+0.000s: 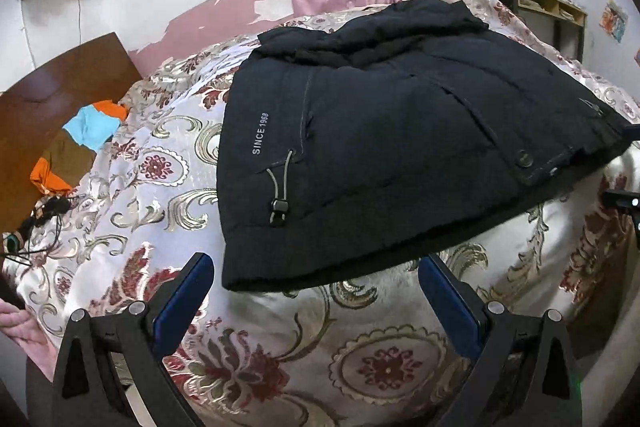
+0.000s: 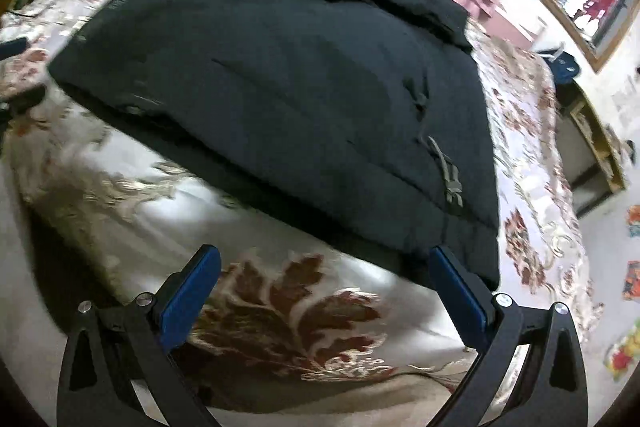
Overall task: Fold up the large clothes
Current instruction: 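Move both tools to the jacket's folded edge and close on it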
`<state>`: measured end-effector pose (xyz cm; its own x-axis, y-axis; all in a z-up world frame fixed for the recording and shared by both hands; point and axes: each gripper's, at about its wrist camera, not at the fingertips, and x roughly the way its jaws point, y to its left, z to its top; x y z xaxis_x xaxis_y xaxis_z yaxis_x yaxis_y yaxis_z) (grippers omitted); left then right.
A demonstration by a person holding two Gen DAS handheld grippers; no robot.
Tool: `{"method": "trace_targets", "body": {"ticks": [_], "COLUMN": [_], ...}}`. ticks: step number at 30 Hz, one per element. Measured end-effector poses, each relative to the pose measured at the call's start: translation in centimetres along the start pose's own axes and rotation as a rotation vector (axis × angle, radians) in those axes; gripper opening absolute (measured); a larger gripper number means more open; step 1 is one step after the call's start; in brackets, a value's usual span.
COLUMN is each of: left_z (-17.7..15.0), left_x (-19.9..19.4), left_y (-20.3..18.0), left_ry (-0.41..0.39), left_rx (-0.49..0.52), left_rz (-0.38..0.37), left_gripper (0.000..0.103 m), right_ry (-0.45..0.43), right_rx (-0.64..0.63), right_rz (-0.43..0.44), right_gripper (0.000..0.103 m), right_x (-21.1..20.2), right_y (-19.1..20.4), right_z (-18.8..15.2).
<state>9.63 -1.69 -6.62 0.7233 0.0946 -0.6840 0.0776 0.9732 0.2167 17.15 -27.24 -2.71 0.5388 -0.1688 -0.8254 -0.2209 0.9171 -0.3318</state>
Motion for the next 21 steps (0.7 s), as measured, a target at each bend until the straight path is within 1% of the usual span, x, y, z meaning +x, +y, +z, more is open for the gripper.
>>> {"method": "trace_targets", "body": {"ticks": [3, 6, 8, 12, 14, 18, 21], "left_z": [-0.4, -0.8, -0.8, -0.9, -1.1, -1.1, -0.9], "left_x": [0.7, 1.3, 1.5, 2.1, 2.7, 2.9, 3.0], "left_y": [-0.6, -1.3, -1.7, -2.3, -2.7, -3.0, -2.7], "left_ry": [0.001, 0.023, 0.024, 0.027, 0.041, 0.026, 0.014], "left_rx": [0.026, 0.06, 0.078, 0.118, 0.14, 0.155, 0.144], "left_rz": [0.001, -0.007, -0.008, 0.027, 0.057, 0.087, 0.104], "left_gripper": [0.103, 0.103, 0.103, 0.103, 0.103, 0.103, 0.103], "right_ry": [0.005, 0.021, 0.012, -0.021, -0.028, -0.087, -0.171], "right_rx": [0.036, 0.003, -0.013, -0.018, -0.002, 0.036, 0.069], "right_rz": [-0.021, -0.082, -0.117, -0.171, -0.175, -0.177, -0.18], "right_gripper": [0.101, 0.101, 0.101, 0.101, 0.101, 0.101, 0.101], "right_x": [0.6, 1.3, 1.3, 1.1, 1.3, 0.8, -0.2], "right_y": [-0.2, 0.7, 1.0, 1.6, 1.2, 0.9, 0.5], "right_z": [0.0, -0.3, -0.2, 0.2, 0.4, 0.2, 0.0]}}
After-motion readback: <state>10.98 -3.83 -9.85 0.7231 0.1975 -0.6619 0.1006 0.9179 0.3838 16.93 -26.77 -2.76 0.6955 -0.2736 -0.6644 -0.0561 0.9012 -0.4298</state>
